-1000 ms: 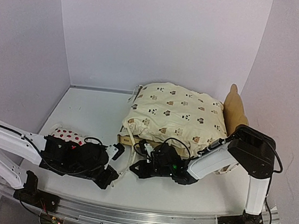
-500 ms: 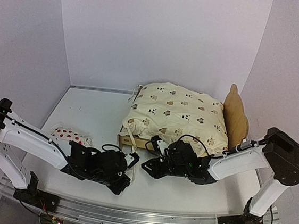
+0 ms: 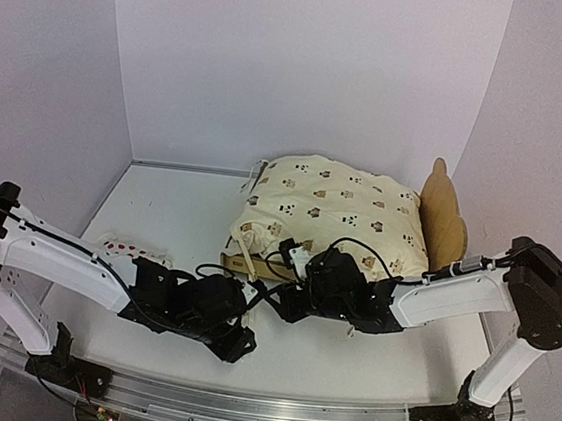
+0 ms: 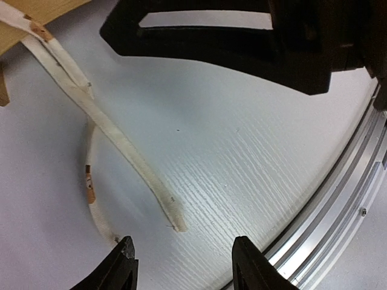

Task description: Set up the pet bed

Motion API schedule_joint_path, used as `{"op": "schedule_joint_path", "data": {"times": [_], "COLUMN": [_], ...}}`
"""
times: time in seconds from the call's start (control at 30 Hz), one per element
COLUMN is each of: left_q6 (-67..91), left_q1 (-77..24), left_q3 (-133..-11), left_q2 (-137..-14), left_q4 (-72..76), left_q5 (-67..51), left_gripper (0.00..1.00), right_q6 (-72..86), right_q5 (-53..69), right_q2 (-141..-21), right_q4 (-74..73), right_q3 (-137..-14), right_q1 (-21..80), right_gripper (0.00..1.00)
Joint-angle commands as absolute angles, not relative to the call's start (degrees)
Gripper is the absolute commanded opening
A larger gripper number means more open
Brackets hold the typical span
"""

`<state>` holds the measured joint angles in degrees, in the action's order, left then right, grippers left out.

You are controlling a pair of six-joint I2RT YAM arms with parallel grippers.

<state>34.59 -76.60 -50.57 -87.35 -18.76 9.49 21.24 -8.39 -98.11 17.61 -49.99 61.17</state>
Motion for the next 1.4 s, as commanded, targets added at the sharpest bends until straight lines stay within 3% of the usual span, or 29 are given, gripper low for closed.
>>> {"op": "schedule_joint_path", "data": {"times": [0.0, 0.17, 0.77, 0.87, 1.0, 1.37], "left_q6": [37.32, 40.05, 35.15, 34.82, 34.10, 35.34], "left_q1": [-76.43, -75.79, -72.38, -71.98, -71.63, -71.25], "left_q3": [-52.96, -53.30, -53.73, -53.22, -51.84, -46.74], "left_q2": [-83.76, -86.00, -97.23, -98.12, -98.46, -92.82], "left_q4": [-28.43, -34.50, -26.42, -25.46, -23.24, -20.50], "left_q5": [15.72, 16.39, 11.64, 11.26, 11.17, 12.74], "left_gripper": [0.54, 0.54, 0.44, 0.36, 0.02, 0.00], "right_q6": [18.95, 18.07, 18.89, 19.05, 19.21, 18.37], "right_q5": [-10.13, -10.45, -9.79, -9.76, -10.08, -15.93], "right_q2": [-99.70, -101.25, -103.11, -103.55, -105.13, -112.07], "right_q4": [15.98, 15.13, 12.21, 11.76, 10.66, 6.45], "right_q3": [-53.27, -55.48, -58.30, -59.26, -61.81, -70.67], "right_q1": [61.28, 61.26, 61.28, 61.26, 61.29, 61.31], "right_gripper": [0.36, 0.37, 0.39, 0.39, 0.44, 0.47]}}
